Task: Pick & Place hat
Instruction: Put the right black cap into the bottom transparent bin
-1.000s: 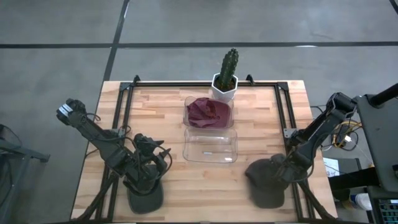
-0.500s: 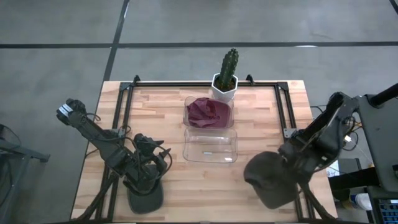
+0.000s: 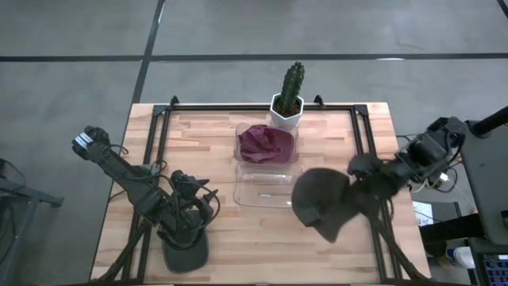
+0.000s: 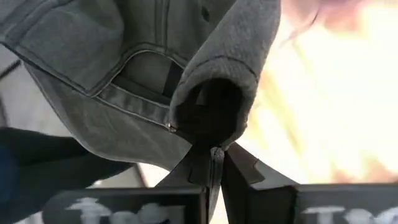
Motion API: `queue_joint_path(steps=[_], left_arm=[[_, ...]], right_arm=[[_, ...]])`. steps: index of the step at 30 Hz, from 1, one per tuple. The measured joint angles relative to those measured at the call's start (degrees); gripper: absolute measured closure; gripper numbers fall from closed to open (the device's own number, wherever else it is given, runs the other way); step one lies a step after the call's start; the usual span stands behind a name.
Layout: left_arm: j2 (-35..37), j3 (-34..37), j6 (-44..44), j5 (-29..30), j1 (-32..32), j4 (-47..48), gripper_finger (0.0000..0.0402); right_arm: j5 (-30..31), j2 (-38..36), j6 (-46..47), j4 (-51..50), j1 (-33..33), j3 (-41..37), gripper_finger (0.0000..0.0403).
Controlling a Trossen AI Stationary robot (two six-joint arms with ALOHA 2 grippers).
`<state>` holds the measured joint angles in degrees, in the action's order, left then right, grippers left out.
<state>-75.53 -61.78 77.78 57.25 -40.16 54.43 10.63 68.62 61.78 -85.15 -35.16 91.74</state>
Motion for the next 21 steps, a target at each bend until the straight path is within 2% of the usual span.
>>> queue_joint_path(steps=[5,11,16,21], left_arm=[[0.0,0.04,0.07,0.0,-0.01,0.0,0.0184],[0.0,0.06,0.13,0.0,0.0,0.02,0.0184],[0.0,0.07,0.24,-0.32,0.0,0.0,0.0184],[0.0,0.09,0.08,-2.71,-0.02,0.23,0.0184]], right_arm=[[-3.04,2.51,-17.19,0.0,11.91,2.68,0.0391],[-10.73,11.66,-39.5,-0.01,24.81,9.7,0.0391],[-12.11,22.0,-55.97,-2.92,31.18,18.88,0.0391],[-12.09,31.33,-67.8,-4.72,35.29,27.74,0.0391]])
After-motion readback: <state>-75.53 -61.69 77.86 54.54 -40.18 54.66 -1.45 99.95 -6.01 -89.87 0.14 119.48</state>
